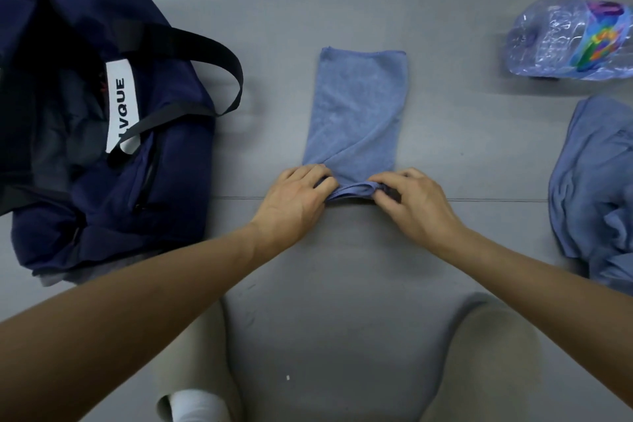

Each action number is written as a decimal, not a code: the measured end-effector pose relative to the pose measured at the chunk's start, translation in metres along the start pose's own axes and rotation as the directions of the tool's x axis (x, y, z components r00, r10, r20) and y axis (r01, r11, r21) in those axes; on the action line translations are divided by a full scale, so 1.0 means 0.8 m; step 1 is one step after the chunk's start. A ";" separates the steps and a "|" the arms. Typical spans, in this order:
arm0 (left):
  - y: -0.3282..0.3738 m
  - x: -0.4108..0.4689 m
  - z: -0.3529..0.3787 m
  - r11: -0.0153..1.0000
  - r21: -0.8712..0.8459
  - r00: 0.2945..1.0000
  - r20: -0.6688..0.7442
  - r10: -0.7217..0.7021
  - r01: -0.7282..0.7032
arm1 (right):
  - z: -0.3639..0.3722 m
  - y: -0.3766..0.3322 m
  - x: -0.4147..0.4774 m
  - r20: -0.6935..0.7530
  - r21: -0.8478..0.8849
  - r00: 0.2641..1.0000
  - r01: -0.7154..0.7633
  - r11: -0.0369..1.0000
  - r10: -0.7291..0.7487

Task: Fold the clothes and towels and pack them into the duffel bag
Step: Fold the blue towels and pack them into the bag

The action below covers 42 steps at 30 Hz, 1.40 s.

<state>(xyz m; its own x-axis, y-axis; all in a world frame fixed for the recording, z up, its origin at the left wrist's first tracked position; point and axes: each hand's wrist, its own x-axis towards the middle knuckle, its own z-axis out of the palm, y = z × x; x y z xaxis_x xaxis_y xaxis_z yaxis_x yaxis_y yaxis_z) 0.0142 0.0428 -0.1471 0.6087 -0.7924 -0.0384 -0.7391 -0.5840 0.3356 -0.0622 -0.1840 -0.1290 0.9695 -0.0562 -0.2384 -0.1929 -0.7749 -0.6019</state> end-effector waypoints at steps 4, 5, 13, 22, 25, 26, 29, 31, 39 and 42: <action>0.001 0.010 -0.013 0.981 -0.117 0.988 0.044 -0.147 0.151 | -0.004 -0.004 0.006 -0.067 -0.061 0.989 0.125 0.990 -0.129; 0.002 0.012 -0.019 0.973 -0.134 0.982 0.050 -0.181 0.187 | -0.005 -0.002 0.007 -0.061 -0.109 0.976 0.204 0.973 -0.211; -0.008 0.035 -0.040 0.845 -0.302 0.897 0.182 -0.403 0.441 | 0.000 0.009 0.014 0.013 -0.228 0.926 0.370 0.901 -0.377; -0.012 0.043 -0.028 0.905 -0.239 0.936 0.064 -0.347 0.352 | 0.013 0.023 0.024 0.029 -0.521 0.938 0.310 0.795 -0.347; -0.018 0.038 -0.020 0.997 0.033 0.988 -0.141 -0.062 0.067 | 0.016 0.031 0.022 0.089 -0.548 0.938 0.326 0.770 -0.334; -0.020 0.033 -0.014 0.995 0.092 0.985 -0.167 0.043 -0.028 | 0.016 0.032 0.022 0.119 -0.538 0.943 0.325 0.777 -0.312; -0.020 0.016 0.000 0.981 0.108 0.974 -0.140 0.176 -0.162 | 0.014 0.032 0.021 0.209 -0.555 0.938 0.346 0.756 -0.276; -0.021 0.006 0.009 0.987 0.100 0.990 -0.056 0.130 -0.124 | 0.011 0.028 0.021 0.216 -0.570 0.931 0.364 0.737 -0.293; -0.030 -0.001 0.015 0.995 0.054 0.993 0.090 0.077 -0.082 | 0.017 0.049 0.021 0.229 -0.536 0.905 0.424 0.730 -0.357; -0.032 -0.001 0.015 0.996 0.048 0.991 0.107 0.075 -0.081 | 0.018 0.050 0.022 0.203 -0.522 0.903 0.426 0.739 -0.378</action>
<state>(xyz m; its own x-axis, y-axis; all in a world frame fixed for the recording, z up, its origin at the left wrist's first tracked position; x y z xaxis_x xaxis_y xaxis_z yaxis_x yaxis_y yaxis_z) 0.0290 0.0561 -0.1673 0.5171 -0.8484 -0.1133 -0.7990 -0.5259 0.2916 -0.0548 -0.2071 -0.1682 0.9181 0.3697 -0.1427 0.3494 -0.9251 -0.1487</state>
